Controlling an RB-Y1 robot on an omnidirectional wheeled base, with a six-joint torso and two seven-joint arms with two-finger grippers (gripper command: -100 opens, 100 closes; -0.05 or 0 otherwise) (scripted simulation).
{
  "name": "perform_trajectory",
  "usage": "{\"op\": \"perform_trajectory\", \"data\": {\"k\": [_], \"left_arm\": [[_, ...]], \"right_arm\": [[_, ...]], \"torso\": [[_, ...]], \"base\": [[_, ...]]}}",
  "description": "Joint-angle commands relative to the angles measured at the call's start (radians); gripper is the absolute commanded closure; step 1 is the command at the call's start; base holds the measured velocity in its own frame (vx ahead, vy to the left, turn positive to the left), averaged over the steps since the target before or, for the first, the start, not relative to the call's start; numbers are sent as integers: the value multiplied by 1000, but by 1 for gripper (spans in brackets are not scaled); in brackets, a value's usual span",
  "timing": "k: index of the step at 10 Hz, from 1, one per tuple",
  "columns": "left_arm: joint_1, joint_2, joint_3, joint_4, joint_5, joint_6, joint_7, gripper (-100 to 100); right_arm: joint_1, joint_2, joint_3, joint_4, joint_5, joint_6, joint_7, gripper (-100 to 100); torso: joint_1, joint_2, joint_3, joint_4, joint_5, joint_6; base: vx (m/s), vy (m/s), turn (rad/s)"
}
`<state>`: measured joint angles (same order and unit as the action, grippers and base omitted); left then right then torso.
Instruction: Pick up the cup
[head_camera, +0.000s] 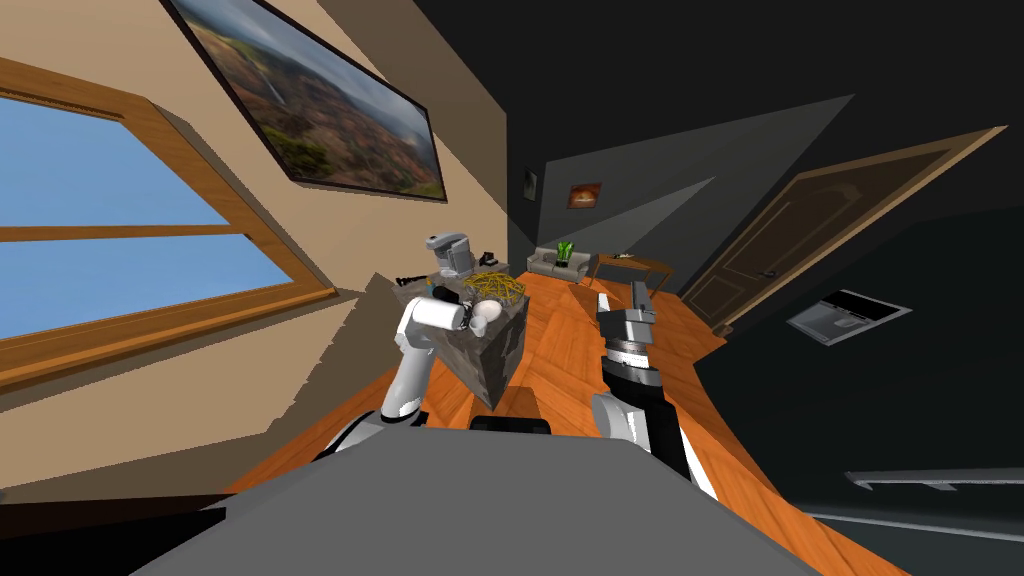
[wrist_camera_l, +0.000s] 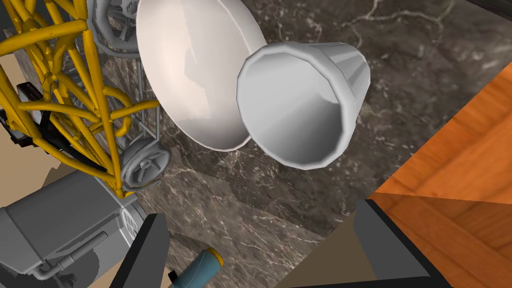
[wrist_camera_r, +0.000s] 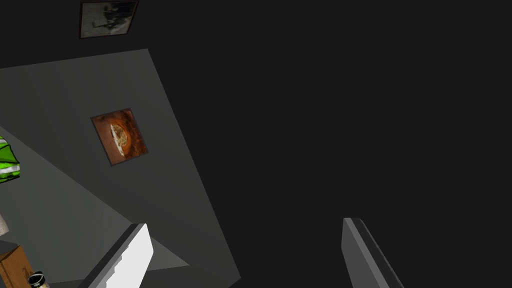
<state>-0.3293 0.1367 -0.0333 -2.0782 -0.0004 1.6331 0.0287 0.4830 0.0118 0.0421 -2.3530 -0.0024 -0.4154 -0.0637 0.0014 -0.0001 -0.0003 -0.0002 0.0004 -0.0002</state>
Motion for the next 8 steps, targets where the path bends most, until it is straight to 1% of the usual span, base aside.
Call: {"op": "perform_trajectory", "data": {"k": [1,4,7,8], "left_arm": [[-48,11,9,30,22,-7,-11,-100],[-116,25,19,58,55,-3,-29,-100],[-170,34,27,89,78,5,-43,-100],[-199,37,31,111,88,12,-52,-100]], "right_arm": [[0,0,0,0,0,0,0,0],[0,0,0,0,0,0,0,0],[0,0,0,0,0,0,0,0],[0,0,0,0,0,0,0,0]], "torso": [[0,0,0,0,0,0],[0,0,0,0,0,0],[0,-1,0,0,0,0],[0,-1,-1,0,0,0]], "base": [[-32,18,-7],[-27,15,-7],[-17,20,-5],[-18,29,-3]]}}
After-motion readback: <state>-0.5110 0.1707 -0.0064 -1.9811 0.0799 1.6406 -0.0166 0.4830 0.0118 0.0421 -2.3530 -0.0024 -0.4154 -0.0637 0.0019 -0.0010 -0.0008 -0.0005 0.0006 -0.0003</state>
